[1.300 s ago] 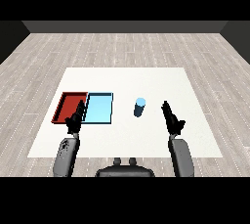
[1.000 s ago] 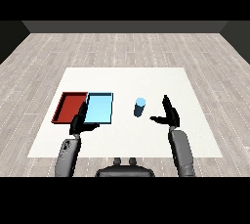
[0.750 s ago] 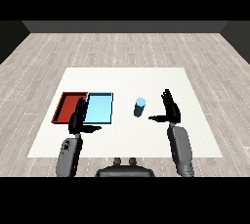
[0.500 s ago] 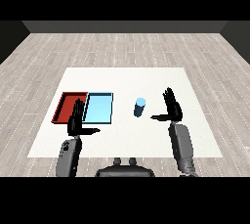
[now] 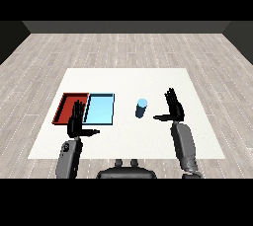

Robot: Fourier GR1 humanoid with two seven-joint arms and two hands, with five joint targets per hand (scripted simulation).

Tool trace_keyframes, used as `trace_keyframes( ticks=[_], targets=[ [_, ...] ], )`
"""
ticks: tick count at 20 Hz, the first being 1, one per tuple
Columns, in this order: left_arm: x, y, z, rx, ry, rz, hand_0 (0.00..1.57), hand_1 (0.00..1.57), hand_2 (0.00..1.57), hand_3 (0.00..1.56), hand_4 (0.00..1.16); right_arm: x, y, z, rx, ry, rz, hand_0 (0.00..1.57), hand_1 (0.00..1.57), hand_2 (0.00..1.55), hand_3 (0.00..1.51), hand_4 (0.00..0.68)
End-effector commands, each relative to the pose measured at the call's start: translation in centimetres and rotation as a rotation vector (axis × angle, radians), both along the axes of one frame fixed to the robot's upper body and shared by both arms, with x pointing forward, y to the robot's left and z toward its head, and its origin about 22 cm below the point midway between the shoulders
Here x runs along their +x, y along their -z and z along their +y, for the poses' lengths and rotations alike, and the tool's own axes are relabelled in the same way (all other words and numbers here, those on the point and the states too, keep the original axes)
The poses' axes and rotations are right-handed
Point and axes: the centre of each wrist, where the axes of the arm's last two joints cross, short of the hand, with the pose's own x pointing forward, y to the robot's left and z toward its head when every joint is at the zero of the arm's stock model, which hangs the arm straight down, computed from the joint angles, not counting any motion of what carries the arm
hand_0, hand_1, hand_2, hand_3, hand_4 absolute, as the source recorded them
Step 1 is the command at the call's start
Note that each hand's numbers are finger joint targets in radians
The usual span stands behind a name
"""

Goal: Pick the blue can and put it in the blue box

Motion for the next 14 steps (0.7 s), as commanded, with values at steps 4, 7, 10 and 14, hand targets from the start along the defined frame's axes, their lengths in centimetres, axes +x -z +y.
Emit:
trace_keyframes(
  ticks=[4, 7, 10, 14],
  targets=[
    [-1.3, 0.8, 0.5, 0.014, -0.012, -0.008, 0.0, 0.0, 0.0, 0.0, 0.0, 1.7, 0.5, 2.4, 0.039, -0.01, 0.059, 0.0, 0.0, 0.0, 0.0, 0.0],
    [0.3, 0.4, -0.5, -0.018, 0.011, 0.008, 0.0, 0.0, 0.0, 0.0, 0.0, 2.6, 0.7, 1.3, 0.059, -0.02, 0.075, 0.0, 0.0, 0.0, 0.0, 0.0],
    [-0.7, -1.3, 0.8, -0.016, 0.005, 0.008, 0.0, 0.0, 0.0, 0.0, 0.0, 1.1, 3.0, 1.0, 0.053, -0.007, 0.098, 0.0, 0.0, 0.0, 0.0, 0.0],
    [-0.5, 0.0, -1.8, -0.018, -0.008, -0.005, 0.0, 0.0, 0.0, 0.0, 0.0, 2.2, 2.3, 1.8, 0.068, 0.002, 0.141, 0.0, 0.0, 0.0, 0.0, 0.0]
  ],
)
